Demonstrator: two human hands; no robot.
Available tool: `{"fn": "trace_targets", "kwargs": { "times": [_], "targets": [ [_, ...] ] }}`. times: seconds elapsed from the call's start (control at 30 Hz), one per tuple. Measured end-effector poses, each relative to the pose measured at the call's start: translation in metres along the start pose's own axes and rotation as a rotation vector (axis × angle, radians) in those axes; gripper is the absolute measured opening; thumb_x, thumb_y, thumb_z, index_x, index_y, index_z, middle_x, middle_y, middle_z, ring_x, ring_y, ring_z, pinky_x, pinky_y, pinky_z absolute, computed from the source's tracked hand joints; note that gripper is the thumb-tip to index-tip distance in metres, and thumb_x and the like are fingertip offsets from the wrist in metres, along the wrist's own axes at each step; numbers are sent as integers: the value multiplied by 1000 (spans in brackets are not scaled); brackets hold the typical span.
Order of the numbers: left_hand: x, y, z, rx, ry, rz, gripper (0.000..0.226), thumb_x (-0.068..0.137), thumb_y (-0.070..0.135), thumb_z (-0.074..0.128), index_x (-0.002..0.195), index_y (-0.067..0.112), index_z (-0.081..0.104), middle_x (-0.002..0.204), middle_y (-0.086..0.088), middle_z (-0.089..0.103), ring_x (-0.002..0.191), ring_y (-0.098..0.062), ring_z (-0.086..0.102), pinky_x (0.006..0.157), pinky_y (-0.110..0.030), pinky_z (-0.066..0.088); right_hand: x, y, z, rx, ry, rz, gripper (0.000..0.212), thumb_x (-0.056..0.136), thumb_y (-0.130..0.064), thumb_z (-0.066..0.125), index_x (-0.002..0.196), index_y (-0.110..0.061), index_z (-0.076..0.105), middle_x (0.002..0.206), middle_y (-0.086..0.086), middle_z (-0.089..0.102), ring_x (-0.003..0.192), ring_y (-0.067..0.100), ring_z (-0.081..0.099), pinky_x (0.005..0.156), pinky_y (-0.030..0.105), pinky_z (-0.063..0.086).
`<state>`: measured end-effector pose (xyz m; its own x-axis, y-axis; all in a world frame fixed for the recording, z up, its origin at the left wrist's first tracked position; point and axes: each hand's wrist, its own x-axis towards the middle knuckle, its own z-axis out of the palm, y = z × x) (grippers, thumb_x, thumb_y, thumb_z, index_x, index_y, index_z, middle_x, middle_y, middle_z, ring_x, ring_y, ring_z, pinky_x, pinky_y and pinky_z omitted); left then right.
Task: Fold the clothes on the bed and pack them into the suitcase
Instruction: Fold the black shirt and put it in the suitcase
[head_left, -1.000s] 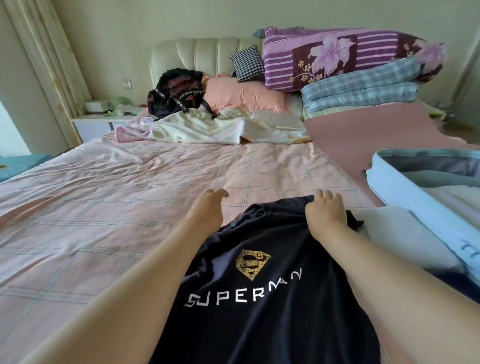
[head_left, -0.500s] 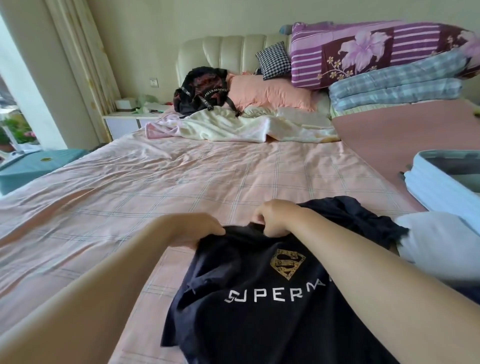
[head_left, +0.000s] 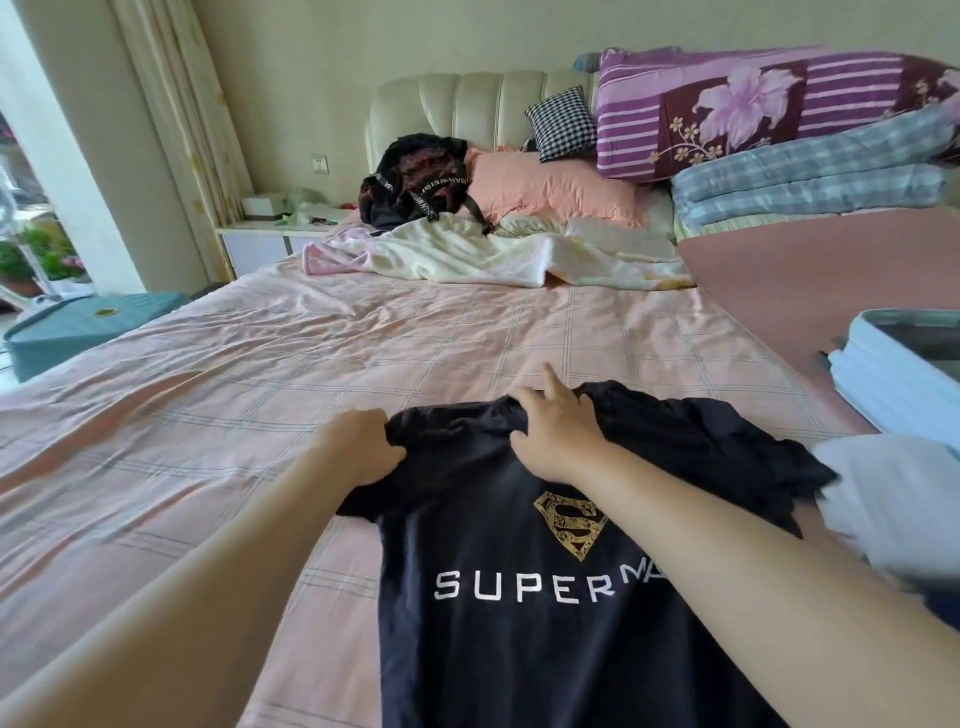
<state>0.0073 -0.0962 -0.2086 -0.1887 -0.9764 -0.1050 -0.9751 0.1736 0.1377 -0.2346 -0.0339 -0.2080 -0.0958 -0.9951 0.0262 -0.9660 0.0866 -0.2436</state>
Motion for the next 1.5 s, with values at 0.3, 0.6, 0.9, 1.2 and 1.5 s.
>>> {"fn": "trace_targets", "kwargs": {
  "times": [0.3,0.6,0.9,1.2,1.5],
  "targets": [
    [-17,-11,-20,262,305,-107,65,86,13,61,145,14,33,142,-14,42,131,-33,39,112,-46,32,-48,-2,9,-73,-212,-70,66,102,-52,39,160,-31,15,169,7,-4,155,23,-5,125,48,0],
    [-145,88,-2,-208,5,404,20,89,44,62,96,26,60,93,10,61,93,-17,61,82,-32,50,-166,14,-33,63,-106,-68,37,88,-43,64,124,-37,63,129,-6,53,124,18,49,105,37,41],
    [-294,94,4,-88,-485,380,79,54,89,60,93,21,64,85,5,73,78,-14,70,89,-36,53,-316,23,-54,134,-369,-50,67,55,-78,75,107,-39,57,107,-15,55,96,7,58,88,32,51],
    [-361,75,24,57,-155,486,34,75,2,52,96,29,56,95,8,54,92,-20,57,75,-31,51,-390,40,-44,-111,-82,-101,52,78,9,49,109,-31,62,113,-8,43,102,22,54,81,38,51],
    [-389,65,2,88,-1000,147,31,91,23,64,121,32,64,103,9,69,97,-13,67,97,-42,49,-425,33,-83,-191,-936,246,31,87,-42,68,110,-21,68,110,1,67,107,27,66,89,38,51]
  ]
}}
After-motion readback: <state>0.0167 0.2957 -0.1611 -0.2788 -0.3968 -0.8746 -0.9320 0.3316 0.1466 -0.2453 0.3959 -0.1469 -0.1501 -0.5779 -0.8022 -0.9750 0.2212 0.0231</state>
